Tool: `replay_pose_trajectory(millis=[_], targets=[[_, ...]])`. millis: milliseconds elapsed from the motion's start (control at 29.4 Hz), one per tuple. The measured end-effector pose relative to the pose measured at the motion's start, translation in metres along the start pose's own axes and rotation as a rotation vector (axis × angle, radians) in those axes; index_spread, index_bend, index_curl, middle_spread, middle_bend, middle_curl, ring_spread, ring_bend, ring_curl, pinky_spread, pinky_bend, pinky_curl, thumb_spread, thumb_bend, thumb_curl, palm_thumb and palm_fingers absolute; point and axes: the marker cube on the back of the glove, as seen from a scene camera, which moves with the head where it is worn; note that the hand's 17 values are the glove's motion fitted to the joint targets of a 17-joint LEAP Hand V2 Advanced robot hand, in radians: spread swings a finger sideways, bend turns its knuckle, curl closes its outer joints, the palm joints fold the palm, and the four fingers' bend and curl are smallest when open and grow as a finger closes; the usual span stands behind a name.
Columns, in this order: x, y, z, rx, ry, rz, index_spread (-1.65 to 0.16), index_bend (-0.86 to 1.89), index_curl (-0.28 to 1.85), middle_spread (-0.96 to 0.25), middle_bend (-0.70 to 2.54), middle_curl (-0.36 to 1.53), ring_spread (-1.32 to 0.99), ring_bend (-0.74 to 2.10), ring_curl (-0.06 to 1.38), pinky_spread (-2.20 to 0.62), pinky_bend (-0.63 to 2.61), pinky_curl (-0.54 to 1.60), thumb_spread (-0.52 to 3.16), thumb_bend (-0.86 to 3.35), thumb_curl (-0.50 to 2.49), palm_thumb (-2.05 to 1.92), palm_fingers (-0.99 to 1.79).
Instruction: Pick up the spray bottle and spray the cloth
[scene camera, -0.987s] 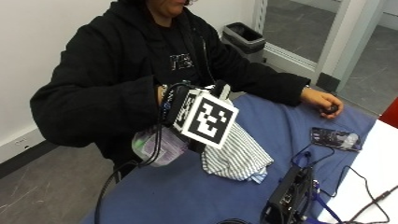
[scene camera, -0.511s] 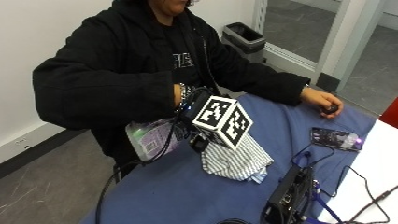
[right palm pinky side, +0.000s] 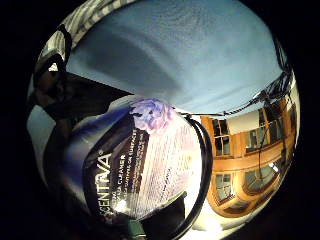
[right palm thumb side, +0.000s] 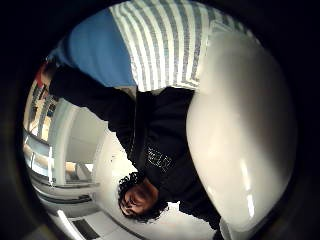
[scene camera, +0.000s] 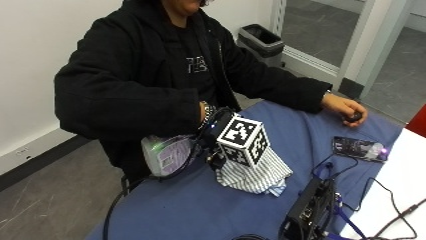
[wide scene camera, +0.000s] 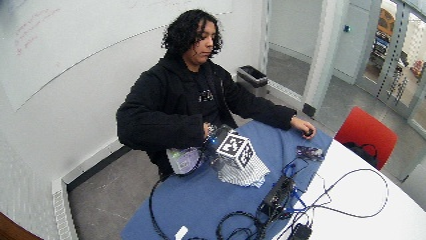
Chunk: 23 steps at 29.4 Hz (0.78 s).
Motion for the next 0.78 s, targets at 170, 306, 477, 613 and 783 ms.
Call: replay_pose_trajectory(millis=[170, 306, 477, 613, 783], targets=[[-0.009, 0.002, -0.007, 0.023, -0.019, -0.039, -0.24, 0.14, 0.52, -0.17, 0.47, 0.58, -0.24, 0.72, 0.52, -0.27, 0.55, 0.45, 0.38, -0.02, 0.81, 1.10, 1.21], [-0.034, 0.017, -0.030, 0.135, -0.043, -0.166, -0.23, 0.14, 0.51, -0.17, 0.47, 0.59, -0.23, 0.72, 0.52, -0.27, 0.55, 0.45, 0.39, -0.02, 0.81, 1.10, 1.21], [-0.080, 0.032, -0.063, 0.281, -0.116, -0.404, -0.23, 0.14, 0.51, -0.17, 0.47, 0.59, -0.23, 0.72, 0.52, -0.27, 0.55, 0.45, 0.40, -0.02, 0.82, 1.10, 1.21], [-0.121, 0.040, -0.087, 0.397, -0.219, -0.637, -0.23, 0.14, 0.50, -0.17, 0.47, 0.59, -0.23, 0.72, 0.52, -0.27, 0.55, 0.45, 0.41, -0.02, 0.82, 1.10, 1.22], [-0.168, 0.038, -0.101, 0.611, -0.352, -0.925, -0.23, 0.15, 0.50, -0.17, 0.47, 0.59, -0.23, 0.72, 0.52, -0.26, 0.55, 0.45, 0.40, -0.02, 0.83, 1.10, 1.22]])
